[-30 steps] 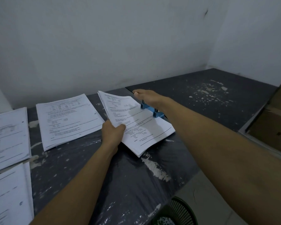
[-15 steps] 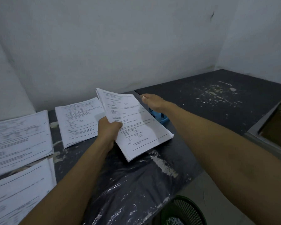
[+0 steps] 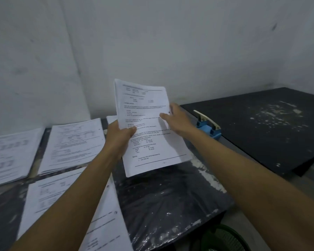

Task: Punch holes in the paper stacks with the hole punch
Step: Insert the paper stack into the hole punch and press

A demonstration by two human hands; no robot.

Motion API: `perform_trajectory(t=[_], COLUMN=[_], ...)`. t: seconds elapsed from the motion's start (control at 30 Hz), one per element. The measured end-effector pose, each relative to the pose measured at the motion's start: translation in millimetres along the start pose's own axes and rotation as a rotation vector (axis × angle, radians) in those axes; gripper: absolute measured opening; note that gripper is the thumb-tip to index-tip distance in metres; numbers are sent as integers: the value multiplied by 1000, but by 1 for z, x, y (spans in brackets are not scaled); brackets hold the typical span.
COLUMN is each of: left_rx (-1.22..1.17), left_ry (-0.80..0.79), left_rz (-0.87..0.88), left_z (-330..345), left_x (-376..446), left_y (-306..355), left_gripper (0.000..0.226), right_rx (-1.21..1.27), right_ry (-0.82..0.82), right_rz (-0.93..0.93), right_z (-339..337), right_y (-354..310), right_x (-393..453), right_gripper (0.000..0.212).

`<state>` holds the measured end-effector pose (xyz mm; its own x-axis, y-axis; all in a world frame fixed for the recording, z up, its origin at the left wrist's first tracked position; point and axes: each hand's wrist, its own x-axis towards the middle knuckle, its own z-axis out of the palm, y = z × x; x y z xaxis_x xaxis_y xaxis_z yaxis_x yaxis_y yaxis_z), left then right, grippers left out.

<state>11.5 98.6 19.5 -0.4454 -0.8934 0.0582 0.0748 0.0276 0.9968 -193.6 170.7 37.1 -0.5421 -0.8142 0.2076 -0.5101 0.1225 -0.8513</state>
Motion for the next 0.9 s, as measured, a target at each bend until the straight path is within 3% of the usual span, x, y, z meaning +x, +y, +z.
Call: perform_trajectory(t=[0.1,0.27,0.47,0.63,0.73,0.9], left_rx=[43,90,104,162,253,487], left_ry=[15,62,153,301,413,539], left_rz=[18,82,54,33,10,-41], left_z=[-33,-96,-173,-244,-281,-335], left_x=[-11,-33,-65,-98,-122,-169], left_y=[18,44,67,75,70,53], left_gripper=[26,25,24,21,20,21], right_rx=[237,385,562,599,530,401], right_ry=[26,-166,-204,-248,-322,-342], right_rz=[103,174,92,94,138,153], right_z=[18,45,109,169,206,254], right_y=[-22,-50,-90,-121,-139,-161], right_x=[-10,-30,-58,-91,-117,-161], right_gripper=[57,23,13,9,3,10])
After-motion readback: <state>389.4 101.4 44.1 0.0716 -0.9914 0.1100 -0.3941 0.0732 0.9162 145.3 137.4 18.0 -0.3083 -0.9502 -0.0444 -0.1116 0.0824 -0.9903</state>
